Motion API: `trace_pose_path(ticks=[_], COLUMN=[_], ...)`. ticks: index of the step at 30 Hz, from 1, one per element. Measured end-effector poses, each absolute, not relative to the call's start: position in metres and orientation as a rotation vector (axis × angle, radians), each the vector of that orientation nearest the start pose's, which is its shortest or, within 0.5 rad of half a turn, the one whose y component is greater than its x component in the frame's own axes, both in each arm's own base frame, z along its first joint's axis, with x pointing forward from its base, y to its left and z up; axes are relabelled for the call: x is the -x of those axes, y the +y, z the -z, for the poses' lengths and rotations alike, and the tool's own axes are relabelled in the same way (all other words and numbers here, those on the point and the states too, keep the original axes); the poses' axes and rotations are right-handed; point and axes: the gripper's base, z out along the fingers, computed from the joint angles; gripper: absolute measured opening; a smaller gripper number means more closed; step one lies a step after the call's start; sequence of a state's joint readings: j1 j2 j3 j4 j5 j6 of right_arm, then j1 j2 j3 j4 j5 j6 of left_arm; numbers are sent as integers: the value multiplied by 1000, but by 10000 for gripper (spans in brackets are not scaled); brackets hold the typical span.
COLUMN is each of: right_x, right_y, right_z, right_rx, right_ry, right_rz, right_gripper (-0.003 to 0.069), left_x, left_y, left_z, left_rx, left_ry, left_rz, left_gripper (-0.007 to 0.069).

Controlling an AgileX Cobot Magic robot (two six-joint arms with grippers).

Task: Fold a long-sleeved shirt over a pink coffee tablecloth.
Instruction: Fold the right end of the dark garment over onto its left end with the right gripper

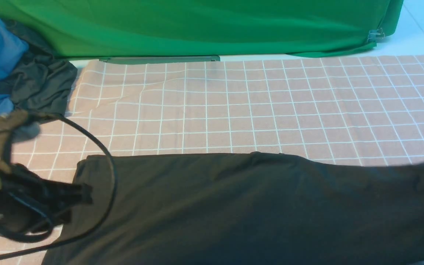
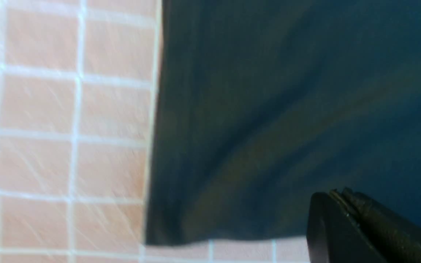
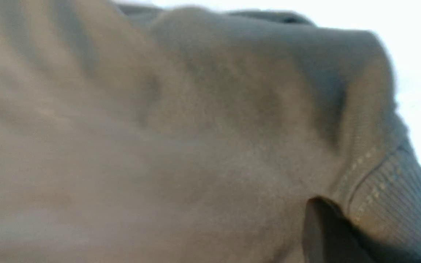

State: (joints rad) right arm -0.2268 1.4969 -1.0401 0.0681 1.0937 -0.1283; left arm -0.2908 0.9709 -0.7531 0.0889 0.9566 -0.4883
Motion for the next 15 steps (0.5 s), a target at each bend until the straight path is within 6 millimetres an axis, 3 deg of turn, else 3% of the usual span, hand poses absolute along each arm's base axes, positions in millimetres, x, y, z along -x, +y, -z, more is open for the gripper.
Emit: trace_pose_path(ticks=[7, 11, 15], right_x=[-271, -272, -271], right_y=[7, 74, 131], right_z=[-316, -351, -366], right_rx=[42, 245, 357], right_ry=[2857, 2736, 2640], right_rz=[-230, -354, -465], right_gripper=[103, 103, 103], left_x=[-161, -161, -161], left_y=[-32, -32, -32], left_z=[-290, -290, -290], left_rx=[274, 279, 285], left_ry=[2609, 2608, 2606], left_rz=[35, 36, 33], left_gripper=[13, 13, 13])
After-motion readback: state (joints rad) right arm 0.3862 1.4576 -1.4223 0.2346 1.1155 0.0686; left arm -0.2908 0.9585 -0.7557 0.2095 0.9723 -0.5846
